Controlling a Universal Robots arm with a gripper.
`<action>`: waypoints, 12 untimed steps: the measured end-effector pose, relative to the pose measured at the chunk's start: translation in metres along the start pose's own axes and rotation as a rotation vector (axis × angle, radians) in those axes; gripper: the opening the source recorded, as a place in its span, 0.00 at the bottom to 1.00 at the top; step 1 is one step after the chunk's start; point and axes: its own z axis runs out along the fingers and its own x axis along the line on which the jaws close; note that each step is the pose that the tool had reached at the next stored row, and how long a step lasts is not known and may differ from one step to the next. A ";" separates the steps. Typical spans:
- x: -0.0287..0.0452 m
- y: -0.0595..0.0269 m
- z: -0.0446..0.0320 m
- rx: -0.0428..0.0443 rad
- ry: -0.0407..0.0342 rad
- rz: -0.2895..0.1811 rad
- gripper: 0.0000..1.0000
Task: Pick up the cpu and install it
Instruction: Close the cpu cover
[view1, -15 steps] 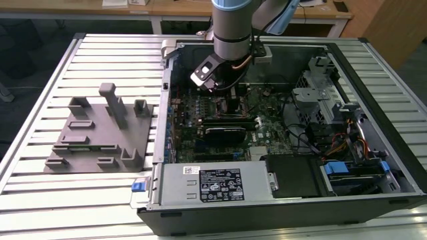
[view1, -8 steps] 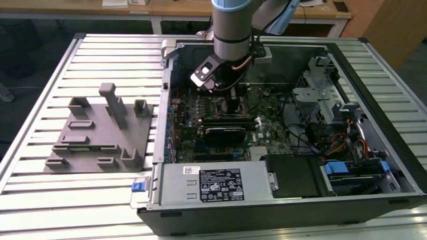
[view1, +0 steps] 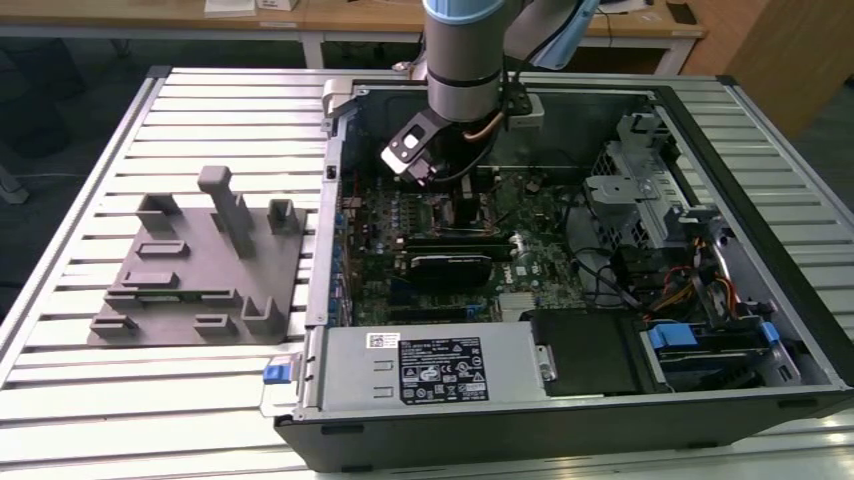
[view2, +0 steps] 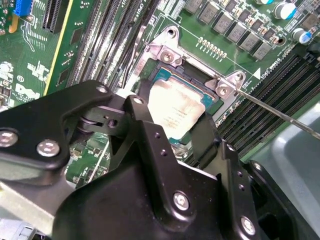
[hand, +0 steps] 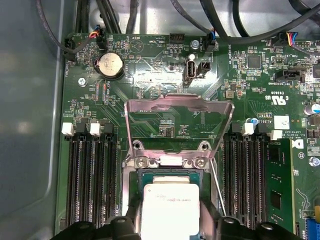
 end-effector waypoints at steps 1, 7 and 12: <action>0.0000 0.0000 0.0000 0.0001 -0.0002 0.000 0.61; -0.0002 0.0000 -0.0011 0.0006 -0.0008 0.000 0.61; -0.0003 0.0007 -0.0094 0.0004 -0.0006 0.000 0.61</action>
